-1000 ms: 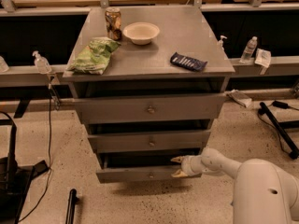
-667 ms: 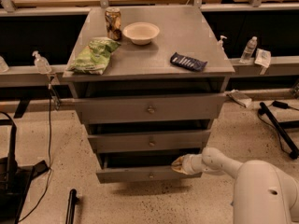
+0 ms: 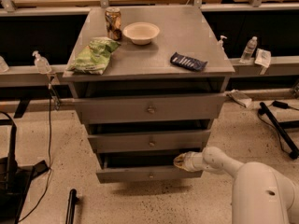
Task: Open bottom drawer
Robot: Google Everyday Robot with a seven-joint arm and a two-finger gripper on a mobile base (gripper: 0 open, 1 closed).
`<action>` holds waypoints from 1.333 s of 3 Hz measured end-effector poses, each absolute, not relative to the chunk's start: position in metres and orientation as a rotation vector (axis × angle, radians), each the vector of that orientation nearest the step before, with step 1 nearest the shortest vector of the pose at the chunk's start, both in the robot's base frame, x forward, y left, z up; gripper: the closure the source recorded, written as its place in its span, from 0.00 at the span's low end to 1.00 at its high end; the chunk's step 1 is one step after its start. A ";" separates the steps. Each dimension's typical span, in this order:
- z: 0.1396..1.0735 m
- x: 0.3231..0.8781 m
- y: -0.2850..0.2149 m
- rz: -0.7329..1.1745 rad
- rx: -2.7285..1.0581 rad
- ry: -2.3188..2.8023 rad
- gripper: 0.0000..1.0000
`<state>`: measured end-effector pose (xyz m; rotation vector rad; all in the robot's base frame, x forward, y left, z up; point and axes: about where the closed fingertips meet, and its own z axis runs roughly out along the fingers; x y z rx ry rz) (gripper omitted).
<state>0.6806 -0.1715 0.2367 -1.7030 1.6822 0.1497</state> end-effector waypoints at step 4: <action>0.197 0.713 -0.179 0.028 -1.764 1.717 1.00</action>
Offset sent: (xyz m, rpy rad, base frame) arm 0.0418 -0.0129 -0.0424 -0.1511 -0.0468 -0.0291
